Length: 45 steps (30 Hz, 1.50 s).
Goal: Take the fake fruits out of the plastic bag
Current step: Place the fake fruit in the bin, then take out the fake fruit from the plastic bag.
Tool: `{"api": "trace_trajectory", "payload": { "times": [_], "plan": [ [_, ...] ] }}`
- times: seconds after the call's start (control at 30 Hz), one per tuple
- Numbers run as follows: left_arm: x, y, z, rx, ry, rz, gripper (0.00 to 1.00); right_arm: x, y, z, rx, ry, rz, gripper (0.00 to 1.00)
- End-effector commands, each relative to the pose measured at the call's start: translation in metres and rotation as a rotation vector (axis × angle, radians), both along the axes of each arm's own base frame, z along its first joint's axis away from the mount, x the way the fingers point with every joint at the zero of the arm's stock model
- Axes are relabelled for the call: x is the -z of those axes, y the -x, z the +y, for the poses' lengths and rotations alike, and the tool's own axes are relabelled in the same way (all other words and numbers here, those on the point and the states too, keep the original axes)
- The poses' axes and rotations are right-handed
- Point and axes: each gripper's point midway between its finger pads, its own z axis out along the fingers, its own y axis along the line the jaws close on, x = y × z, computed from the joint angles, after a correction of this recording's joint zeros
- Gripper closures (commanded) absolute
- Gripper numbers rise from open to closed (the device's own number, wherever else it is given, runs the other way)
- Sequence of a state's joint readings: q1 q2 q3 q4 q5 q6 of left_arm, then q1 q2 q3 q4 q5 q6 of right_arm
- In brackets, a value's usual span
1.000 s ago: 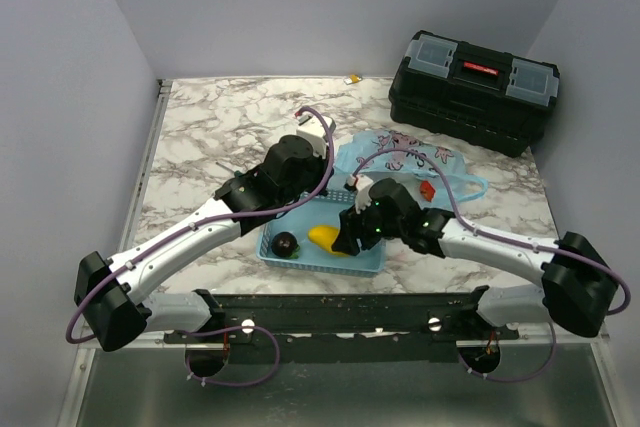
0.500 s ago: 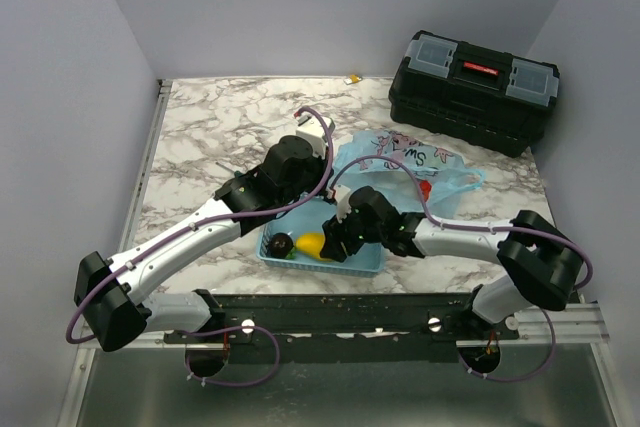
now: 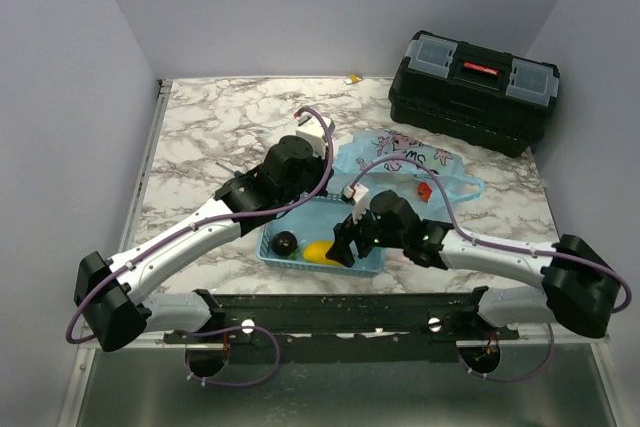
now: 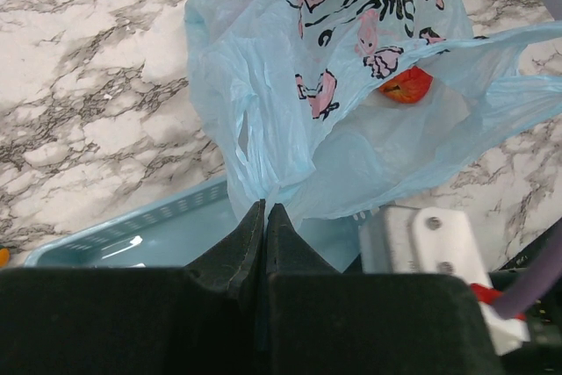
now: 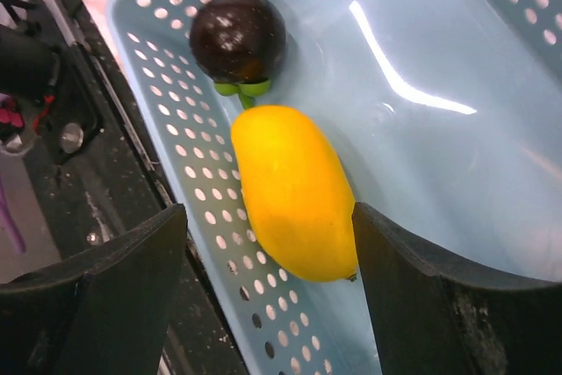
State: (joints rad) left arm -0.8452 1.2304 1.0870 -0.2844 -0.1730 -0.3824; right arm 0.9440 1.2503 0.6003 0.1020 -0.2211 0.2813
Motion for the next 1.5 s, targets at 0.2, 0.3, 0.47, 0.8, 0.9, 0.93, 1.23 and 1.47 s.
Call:
{"api": "trace_trajectory", "payload": {
  "times": [0.2,0.3,0.47,0.8,0.9,0.93,1.23,1.47],
  "plan": [
    [-0.004,-0.003,0.004,-0.021,0.012,-0.017,1.0,-0.057,-0.032,-0.045,0.411,-0.124,-0.067,0.25],
    [-0.005,-0.002,0.004,-0.018,0.015,-0.018,1.0,-0.079,-0.039,-0.059,0.513,-0.173,-0.076,0.26],
    [-0.005,-0.001,0.001,-0.002,0.019,-0.014,1.0,-0.078,-0.063,-0.099,0.826,-0.161,-0.069,0.3],
    [-0.005,0.005,-0.005,0.046,0.03,-0.009,1.0,-0.06,-0.121,-0.126,1.073,-0.095,-0.007,0.41],
    [-0.005,0.009,-0.01,0.078,0.039,-0.002,1.0,-0.052,-0.14,-0.129,1.079,-0.136,0.028,0.43],
    [-0.005,0.01,-0.012,0.089,0.043,0.002,1.0,-0.05,-0.145,-0.127,1.073,-0.142,0.019,0.43],
    [-0.003,0.018,-0.024,0.152,0.066,0.025,1.0,-0.02,-0.18,-0.096,1.038,-0.153,0.008,0.26],
    [-0.002,0.024,-0.032,0.19,0.075,0.037,1.0,-0.019,-0.213,-0.102,1.142,-0.237,-0.108,0.24]
  ]
}}
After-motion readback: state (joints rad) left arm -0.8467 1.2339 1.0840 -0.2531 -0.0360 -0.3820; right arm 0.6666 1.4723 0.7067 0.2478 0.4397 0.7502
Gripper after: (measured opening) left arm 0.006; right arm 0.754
